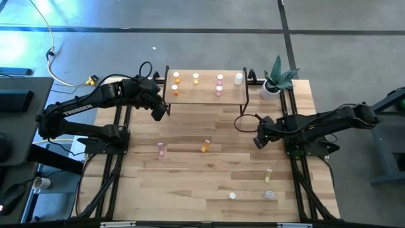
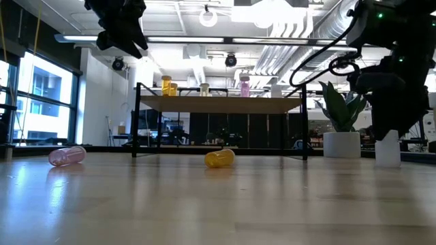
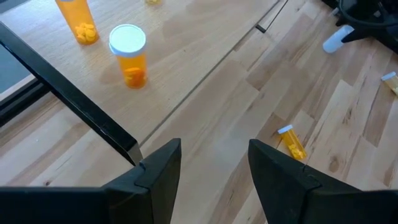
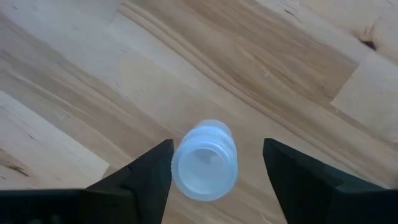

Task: Pick and place medicine bottles onto shelf by color
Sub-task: Put the top white pill bottle on the shelf aligned with other white pill bottle

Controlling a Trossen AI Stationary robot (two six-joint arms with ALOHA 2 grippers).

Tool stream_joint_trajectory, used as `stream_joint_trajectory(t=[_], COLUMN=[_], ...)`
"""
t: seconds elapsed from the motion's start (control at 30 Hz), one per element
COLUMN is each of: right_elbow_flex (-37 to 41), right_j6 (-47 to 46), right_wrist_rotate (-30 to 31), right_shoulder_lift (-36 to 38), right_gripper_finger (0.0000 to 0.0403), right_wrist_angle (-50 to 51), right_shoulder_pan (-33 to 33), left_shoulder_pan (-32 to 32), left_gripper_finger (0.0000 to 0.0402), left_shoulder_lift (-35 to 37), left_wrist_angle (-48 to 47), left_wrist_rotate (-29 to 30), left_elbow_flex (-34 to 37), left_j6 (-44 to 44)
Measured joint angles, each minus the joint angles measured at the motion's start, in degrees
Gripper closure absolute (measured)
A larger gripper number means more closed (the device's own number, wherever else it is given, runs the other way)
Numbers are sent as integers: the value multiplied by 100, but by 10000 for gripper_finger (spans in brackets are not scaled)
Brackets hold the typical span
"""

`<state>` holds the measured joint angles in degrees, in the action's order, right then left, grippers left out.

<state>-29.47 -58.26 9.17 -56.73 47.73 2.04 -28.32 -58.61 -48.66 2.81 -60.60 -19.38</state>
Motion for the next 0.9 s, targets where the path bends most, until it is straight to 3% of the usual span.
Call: stream_joint_trajectory(t=[0.37, 0.6, 0.9], right_elbow_flex=[-9, -352, -1341], right_j6=[-194, -189, 277], right_wrist_rotate=[-61, -328, -307], right_shoulder_lift=[7, -2, -1], right_gripper_finger=[284, 280, 276], right_wrist_angle=[-16, 20, 209], right_shoulder_pan=[0, 0, -2], left_shoulder_pan=[1, 2, 0], left_gripper_finger=[222, 222, 222], left_shoulder_lift=[0, 0, 0], left_wrist_angle=[0, 0, 2], left_wrist_rotate=[0, 0, 0], left_elbow_flex=[0, 0, -2], left_j6=[0, -2, 0])
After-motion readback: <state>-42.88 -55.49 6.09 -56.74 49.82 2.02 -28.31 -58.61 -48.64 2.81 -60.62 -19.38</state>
